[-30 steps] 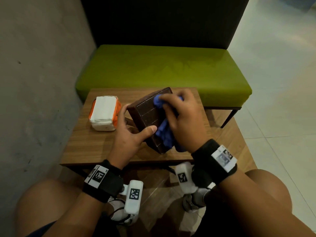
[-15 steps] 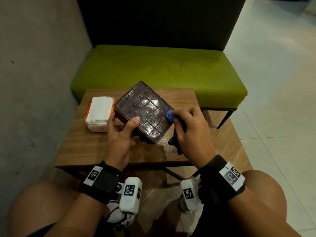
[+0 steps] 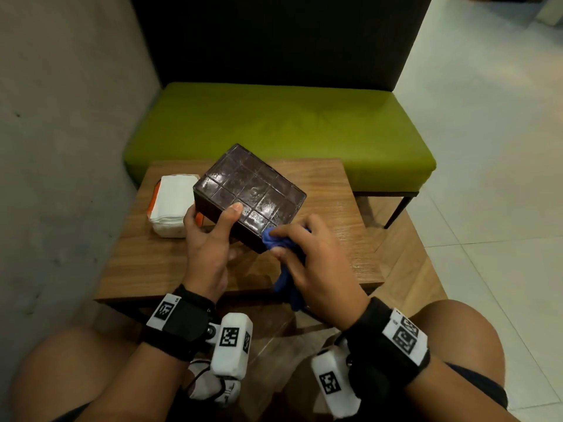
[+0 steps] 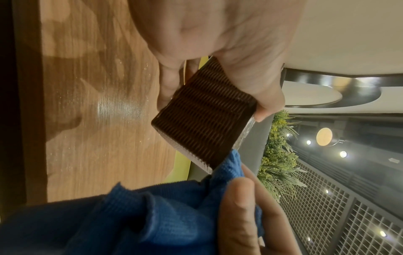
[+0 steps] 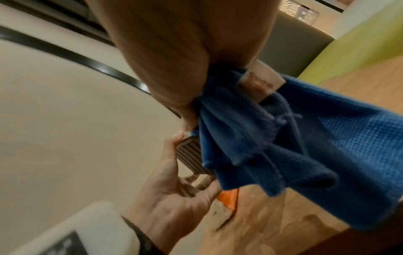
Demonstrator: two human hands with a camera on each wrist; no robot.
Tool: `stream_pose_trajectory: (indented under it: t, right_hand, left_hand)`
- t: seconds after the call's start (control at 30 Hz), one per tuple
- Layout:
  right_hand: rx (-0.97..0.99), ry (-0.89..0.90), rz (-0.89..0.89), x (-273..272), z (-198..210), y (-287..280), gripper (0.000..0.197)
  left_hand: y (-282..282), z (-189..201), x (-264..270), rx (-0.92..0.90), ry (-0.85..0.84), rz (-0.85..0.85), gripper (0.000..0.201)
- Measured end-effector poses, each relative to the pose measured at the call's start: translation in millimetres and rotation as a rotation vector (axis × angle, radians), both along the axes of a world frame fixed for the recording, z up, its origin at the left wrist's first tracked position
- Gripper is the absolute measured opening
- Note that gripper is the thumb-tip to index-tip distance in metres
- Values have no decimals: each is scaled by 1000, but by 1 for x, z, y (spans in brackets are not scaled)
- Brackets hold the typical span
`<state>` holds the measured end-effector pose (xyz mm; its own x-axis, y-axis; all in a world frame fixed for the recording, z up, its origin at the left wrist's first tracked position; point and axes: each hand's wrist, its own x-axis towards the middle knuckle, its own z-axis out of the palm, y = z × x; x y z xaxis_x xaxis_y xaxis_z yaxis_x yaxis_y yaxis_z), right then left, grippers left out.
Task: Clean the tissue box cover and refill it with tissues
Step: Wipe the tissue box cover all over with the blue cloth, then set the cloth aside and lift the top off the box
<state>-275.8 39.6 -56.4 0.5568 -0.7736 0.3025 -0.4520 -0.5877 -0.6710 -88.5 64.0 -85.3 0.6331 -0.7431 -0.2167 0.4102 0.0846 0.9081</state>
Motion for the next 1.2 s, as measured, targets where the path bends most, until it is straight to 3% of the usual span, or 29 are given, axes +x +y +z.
stream_pose_trajectory:
  t: [0.17, 0.27, 0.4, 0.53, 0.63, 0.87, 1.07, 1.2]
  right_hand:
    - [189, 90, 120, -10, 14, -17, 35]
    - [272, 167, 149, -23, 28, -33, 37]
    - [290, 156, 66, -45, 44, -58, 26]
    - [397, 142, 44, -63, 53, -86, 17]
    - [500, 154, 12, -66, 40, -117, 9]
    - [715, 252, -22, -53, -15, -202, 6]
    - [563, 366, -86, -39, -42, -258, 12]
    - [323, 605, -180, -28, -66, -268, 31]
  left_hand:
    - [-8, -5, 0, 82, 27, 16, 96]
    - [-12, -8, -1, 84, 57, -7, 87]
    - [-14, -15, 2, 82, 144, -57, 93]
    - [-15, -22, 4, 112, 250, -92, 82]
    - [-19, -27, 7, 137, 281, -113, 72]
    - [-30, -40, 11, 203, 305, -65, 77]
    - [-35, -51, 17, 228, 332, -11, 78]
    - [-43, -55, 12, 292, 307, 15, 86]
